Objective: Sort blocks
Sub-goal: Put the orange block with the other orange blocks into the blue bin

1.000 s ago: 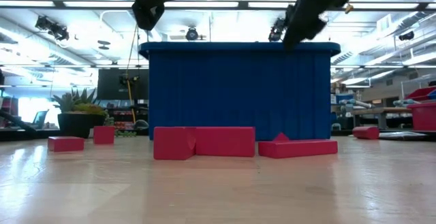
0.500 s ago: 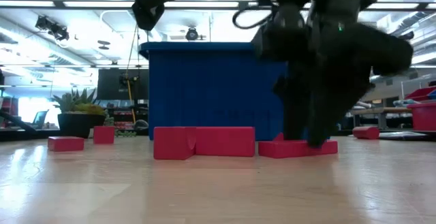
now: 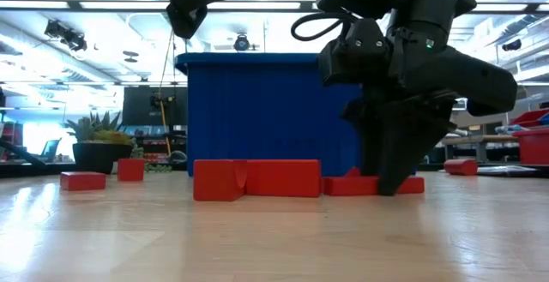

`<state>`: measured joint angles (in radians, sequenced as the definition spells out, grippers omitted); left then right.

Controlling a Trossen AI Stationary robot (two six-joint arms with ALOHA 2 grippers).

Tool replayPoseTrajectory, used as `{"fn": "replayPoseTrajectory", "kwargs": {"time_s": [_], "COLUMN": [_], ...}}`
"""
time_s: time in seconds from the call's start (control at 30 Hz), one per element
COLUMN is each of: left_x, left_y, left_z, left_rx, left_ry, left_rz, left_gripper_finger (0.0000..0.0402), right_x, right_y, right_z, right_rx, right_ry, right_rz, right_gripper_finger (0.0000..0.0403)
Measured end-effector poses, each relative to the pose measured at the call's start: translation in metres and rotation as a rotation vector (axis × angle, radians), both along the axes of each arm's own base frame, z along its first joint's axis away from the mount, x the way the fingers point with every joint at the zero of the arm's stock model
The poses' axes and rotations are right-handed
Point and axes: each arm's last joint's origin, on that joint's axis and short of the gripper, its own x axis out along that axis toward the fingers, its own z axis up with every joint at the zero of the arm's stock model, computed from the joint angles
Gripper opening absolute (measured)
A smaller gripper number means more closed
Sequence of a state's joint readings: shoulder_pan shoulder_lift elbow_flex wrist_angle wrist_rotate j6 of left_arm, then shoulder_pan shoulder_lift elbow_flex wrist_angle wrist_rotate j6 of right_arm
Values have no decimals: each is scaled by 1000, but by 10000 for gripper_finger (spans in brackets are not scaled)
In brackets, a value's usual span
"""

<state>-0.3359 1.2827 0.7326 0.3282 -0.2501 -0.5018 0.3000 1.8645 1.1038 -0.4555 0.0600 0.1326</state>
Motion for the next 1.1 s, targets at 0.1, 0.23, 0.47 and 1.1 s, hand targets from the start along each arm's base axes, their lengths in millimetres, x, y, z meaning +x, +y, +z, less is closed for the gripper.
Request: {"fn": "replayPoseTrajectory", "kwargs": {"time_s": [0.1,0.23,0.47,1.1], "left_x": [0,0,0,0], "left_y": [0,0,0,0], "left_z": [0,0,0,1], "left_rx": [0,0,0,-2], "left_ry": [0,0,-1,-5], "left_rz": [0,0,0,0], "left_gripper_finger": [232,232,232,232], "right_x": [0,-3,-16,-91], "right_y": [0,-1,-4,-70], "right_z": [1,5,43,195], "right_rx": [-3,-3,-1,-219], "right_ry": [-2,6,-67,-699], "right_rz": [-2,-5,-58,-537], "right_gripper_finger": [107,107,107,109]}}
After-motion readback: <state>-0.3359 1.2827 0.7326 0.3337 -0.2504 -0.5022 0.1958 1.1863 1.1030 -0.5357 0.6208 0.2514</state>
